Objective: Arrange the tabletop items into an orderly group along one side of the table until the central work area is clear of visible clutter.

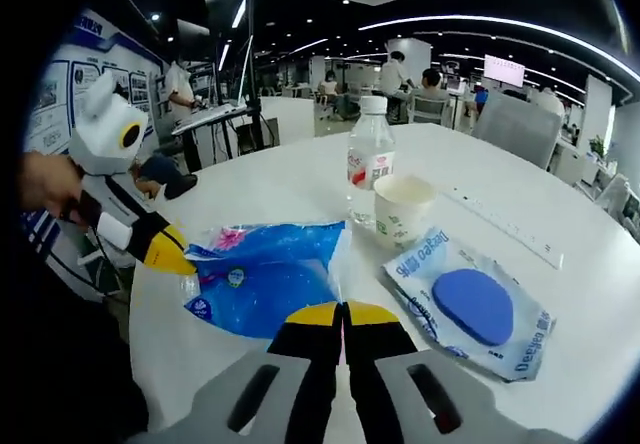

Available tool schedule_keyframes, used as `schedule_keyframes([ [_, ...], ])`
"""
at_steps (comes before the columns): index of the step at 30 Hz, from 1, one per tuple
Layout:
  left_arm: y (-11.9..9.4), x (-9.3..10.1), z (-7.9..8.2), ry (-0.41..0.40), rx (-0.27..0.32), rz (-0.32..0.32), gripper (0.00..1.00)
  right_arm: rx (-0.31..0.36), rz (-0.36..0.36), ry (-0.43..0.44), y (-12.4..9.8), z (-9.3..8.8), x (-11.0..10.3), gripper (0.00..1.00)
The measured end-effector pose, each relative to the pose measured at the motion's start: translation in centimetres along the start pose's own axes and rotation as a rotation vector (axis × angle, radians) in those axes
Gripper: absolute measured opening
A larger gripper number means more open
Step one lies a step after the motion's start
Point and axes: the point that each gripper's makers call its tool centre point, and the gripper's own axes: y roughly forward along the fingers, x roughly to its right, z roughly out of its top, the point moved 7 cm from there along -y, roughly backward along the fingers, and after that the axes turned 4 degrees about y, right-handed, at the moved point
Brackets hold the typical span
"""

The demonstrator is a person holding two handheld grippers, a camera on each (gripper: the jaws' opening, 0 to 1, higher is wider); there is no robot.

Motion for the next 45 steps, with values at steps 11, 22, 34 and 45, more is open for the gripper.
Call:
schedule_keyframes([
  [11, 2.0, 2.0, 3.8, 0.095, 0.013, -0.082, 0.0, 0.038, -0.119, 0.067, -3.4, -0.6, 2.8, 0.0],
  [22, 3.9, 4.8, 6.5, 0.163, -0.004, -0.158, 0.0, 0.062, -0.217, 0.16, -6.4, -0.9, 5.3, 0.0],
  [34, 6.3, 7.8, 9.3, 0.225, -0.023, -0.221, 0.0, 0.064, -0.3, 0.197, -9.1, -1.1, 8.5, 0.0],
  [45, 8.8, 11.3, 11.4, 0.26, -0.034, -0.284, 0.0, 0.057, -0.374, 0.22, -11.9, -1.4, 11.7, 0.0],
])
